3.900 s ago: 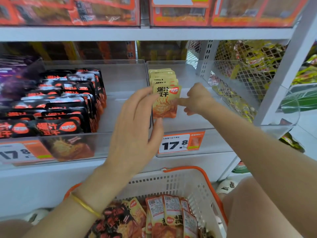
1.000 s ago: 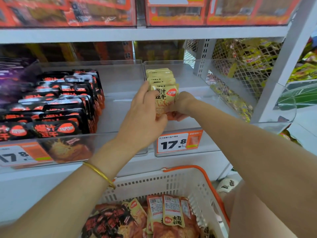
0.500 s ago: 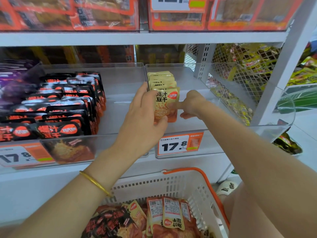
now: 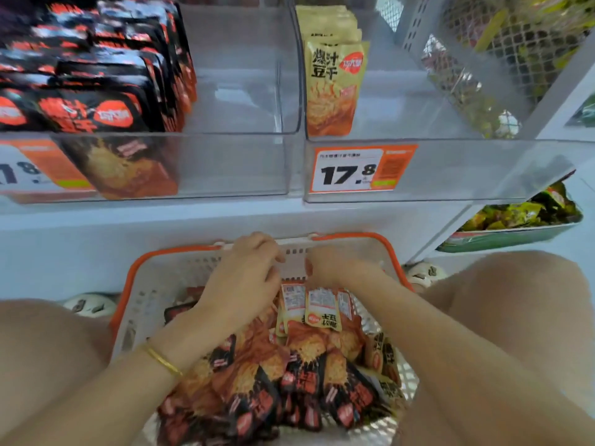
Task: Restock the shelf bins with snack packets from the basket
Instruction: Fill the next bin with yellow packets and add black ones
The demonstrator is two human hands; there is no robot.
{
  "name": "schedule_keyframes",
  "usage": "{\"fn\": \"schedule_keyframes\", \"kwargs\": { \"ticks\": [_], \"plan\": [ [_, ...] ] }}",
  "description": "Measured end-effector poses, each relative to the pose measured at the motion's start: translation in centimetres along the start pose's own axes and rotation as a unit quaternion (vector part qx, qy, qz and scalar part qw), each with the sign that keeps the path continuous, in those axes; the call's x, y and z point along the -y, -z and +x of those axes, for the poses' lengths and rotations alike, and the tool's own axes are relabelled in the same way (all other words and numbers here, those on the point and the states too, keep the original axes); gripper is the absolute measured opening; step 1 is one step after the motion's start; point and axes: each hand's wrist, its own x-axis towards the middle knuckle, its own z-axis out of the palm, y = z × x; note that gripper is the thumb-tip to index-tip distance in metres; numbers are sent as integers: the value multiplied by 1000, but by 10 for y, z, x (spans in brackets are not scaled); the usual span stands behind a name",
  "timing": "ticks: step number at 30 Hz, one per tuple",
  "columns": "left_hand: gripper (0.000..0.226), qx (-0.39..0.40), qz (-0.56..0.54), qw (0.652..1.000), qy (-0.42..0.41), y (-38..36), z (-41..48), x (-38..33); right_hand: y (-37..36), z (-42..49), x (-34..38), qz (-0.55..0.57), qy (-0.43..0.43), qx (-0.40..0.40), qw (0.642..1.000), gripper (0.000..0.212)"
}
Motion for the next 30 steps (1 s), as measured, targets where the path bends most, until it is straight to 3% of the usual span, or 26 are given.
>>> {"fn": "schedule_keyframes", "kwargs": {
  "ticks": [3,6,8,10,14,17,21,24,27,30],
  "plan": [
    [22,19,14,1000,5,-8,2,4,-70,57,-33,-31,-33,33,998,50],
    [23,35,21,999,6,-14,1,7,-118,72,-51,-23,-62,28,997,104],
    [23,44,20,999,8,-17,0,10,-139,79,-50,-12,-79,33,996,115],
    [24,53,15,998,15,-18,0,13,-151,83,-43,-21,-98,30,995,104],
    [25,71,17,997,32,-17,-1,15,-141,74,-33,-87,-87,-8,992,38],
    [27,92,14,995,37,-17,-1,15,-109,61,-26,-137,-71,-9,988,31],
    [43,153,-10,987,42,-17,-3,13,-36,20,-10,-83,11,-38,996,29],
    [54,196,-39,979,35,-8,0,3,13,-28,-1,-1,106,-46,993,28],
    [16,188,-112,975,27,12,2,-11,37,-69,0,151,142,-131,969,17],
    [14,136,-206,969,31,39,5,-27,47,-102,-11,402,103,-196,888,13]
  ]
}}
